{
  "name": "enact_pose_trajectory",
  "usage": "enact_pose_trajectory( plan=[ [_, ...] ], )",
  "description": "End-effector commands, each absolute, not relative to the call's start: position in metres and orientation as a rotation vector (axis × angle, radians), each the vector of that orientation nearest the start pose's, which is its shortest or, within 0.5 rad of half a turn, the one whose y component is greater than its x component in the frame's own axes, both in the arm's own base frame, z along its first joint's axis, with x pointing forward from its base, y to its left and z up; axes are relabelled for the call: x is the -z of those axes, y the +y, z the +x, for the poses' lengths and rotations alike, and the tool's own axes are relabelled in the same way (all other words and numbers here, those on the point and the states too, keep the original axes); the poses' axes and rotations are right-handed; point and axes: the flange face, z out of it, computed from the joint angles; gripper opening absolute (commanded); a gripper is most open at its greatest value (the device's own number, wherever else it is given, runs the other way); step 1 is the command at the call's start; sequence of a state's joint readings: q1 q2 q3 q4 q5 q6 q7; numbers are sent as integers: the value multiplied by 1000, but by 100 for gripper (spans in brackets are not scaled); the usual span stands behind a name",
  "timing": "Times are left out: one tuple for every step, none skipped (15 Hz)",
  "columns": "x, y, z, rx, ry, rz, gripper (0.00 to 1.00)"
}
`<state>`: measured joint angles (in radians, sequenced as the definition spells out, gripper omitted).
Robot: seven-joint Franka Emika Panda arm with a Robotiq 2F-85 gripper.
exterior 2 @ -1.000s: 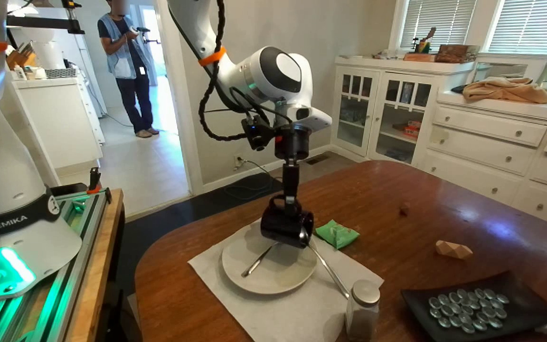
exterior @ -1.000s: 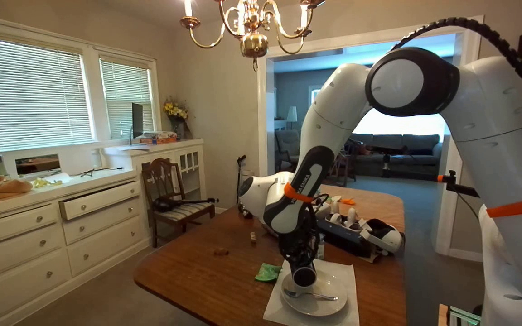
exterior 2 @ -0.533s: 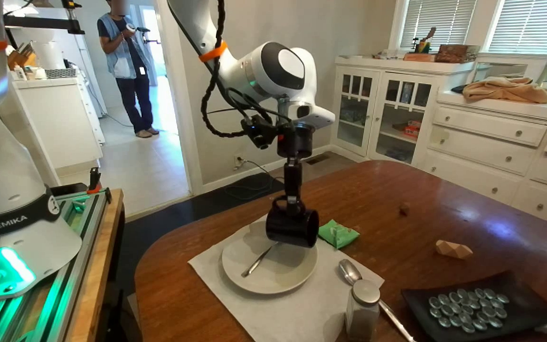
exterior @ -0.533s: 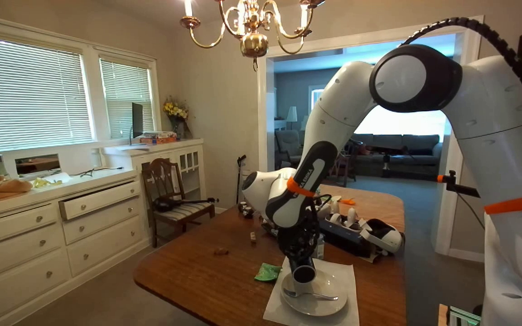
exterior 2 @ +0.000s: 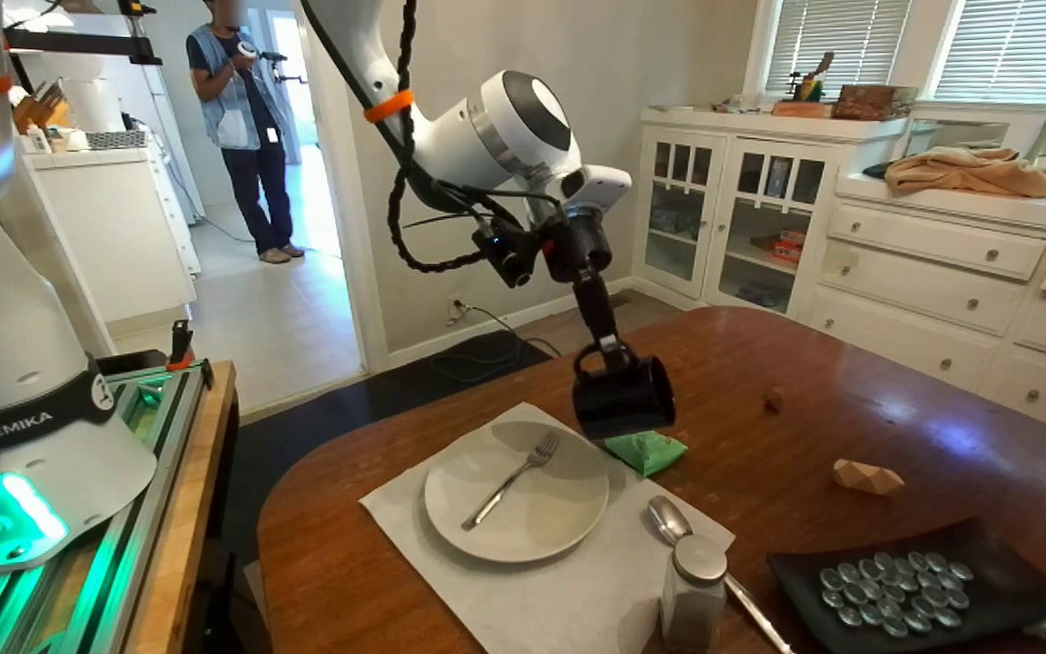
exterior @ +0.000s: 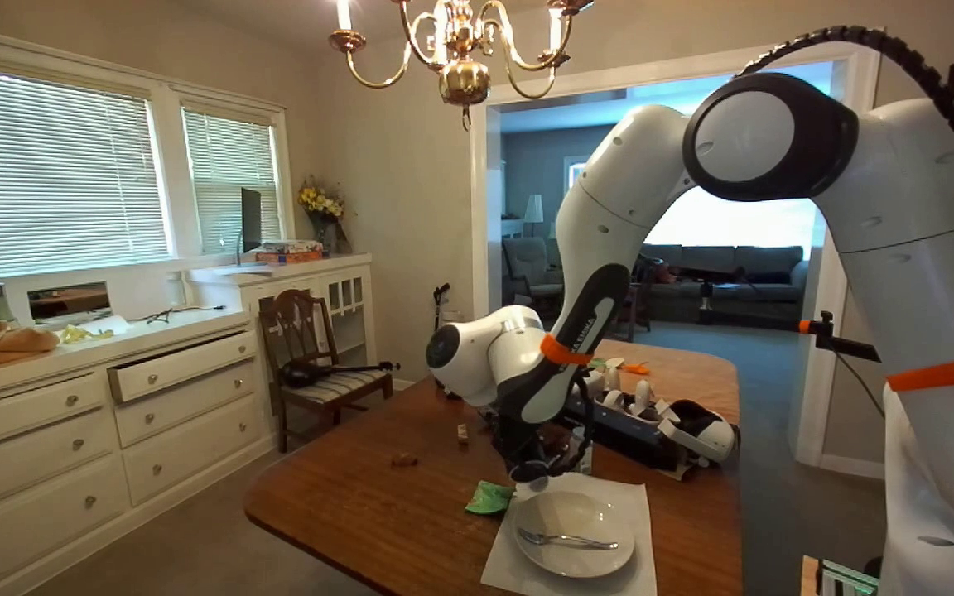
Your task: Put the fork inside the mug on the plate
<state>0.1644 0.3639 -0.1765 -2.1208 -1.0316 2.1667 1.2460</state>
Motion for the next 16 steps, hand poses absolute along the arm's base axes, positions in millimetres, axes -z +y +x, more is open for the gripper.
enact_pose_trajectory(
  plan=[
    [-224,-7,577,-462,-520,2102,3],
    [-220,3,583,-510,-502,2072,3],
    [-214,12,591,-559,-485,2044,3],
    [-208,20,599,-604,-474,2009,3],
    [-204,25,605,-640,-461,1970,3],
    [-199,30,611,-664,-447,1927,3],
    [-195,35,617,-679,-427,1880,3],
    [-191,39,621,-680,-401,1833,3],
    [-186,43,626,-675,-374,1786,3],
    [-179,48,630,-671,-355,1741,3],
    [-174,51,633,-668,-344,1712,3],
    [-168,54,638,-665,-336,1692,3],
    [-161,56,641,-661,-331,1670,3],
    [-156,55,643,-656,-327,1657,3],
    [-149,53,647,-633,-331,1711,3],
    [-143,54,650,-632,-336,1724,3]
  ],
)
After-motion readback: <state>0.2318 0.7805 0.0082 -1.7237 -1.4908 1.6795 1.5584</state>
